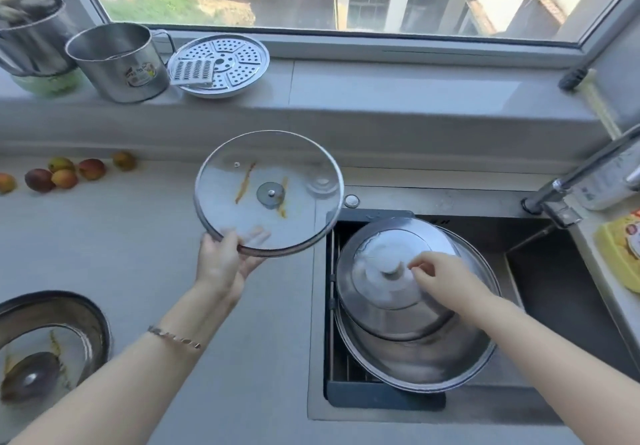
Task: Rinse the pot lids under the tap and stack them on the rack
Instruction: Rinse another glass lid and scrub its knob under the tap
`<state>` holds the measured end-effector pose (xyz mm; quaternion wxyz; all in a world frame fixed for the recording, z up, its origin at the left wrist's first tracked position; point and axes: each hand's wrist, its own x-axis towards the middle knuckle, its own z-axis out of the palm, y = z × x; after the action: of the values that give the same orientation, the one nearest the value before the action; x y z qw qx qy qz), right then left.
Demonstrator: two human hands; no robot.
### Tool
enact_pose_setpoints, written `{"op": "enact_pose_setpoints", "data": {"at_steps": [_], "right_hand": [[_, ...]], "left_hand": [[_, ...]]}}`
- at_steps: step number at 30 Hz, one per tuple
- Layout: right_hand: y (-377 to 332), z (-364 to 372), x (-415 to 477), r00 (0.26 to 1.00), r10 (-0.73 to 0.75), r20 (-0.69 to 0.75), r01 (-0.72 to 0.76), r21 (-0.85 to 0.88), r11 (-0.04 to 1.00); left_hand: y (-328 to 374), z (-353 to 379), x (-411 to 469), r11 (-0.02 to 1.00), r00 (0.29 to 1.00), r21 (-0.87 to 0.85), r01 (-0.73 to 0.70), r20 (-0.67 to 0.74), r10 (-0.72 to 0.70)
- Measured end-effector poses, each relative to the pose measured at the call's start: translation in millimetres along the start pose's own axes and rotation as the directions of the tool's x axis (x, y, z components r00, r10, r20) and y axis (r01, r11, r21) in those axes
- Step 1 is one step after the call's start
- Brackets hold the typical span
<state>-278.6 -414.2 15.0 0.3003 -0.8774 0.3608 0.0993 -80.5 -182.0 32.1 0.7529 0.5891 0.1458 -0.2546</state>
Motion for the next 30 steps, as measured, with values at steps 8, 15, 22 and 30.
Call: {"op": "enact_pose_setpoints", "data": {"at_steps": [8,15,22,30], "right_hand": [[151,-90,-9,0.983,0.083,-0.166,-0.097,-0.078,0.992],[245,-157,20,0.978,-0.03,-0.207,-0.006,-0.172,0.985],[263,-185,68,0.971,-0.179,-0.16,0.121,-0.317,0.941],[269,-169,103,0.991,-0.135,0.017,0.122,-0.556,0.822]], "left_hand": [[-55,144,-101,0.983,0.995,0.159,-0.09,0.056,0.082],[-132,237,-156,0.956,0.997,0.285,-0.072,0.025,0.068],[-161,289,-172,0.941,0.999,0.338,-0.031,-0.026,0.042],[-161,311,-154,0.917,0.997,0.399,-0.012,-0.061,0.039]]}}
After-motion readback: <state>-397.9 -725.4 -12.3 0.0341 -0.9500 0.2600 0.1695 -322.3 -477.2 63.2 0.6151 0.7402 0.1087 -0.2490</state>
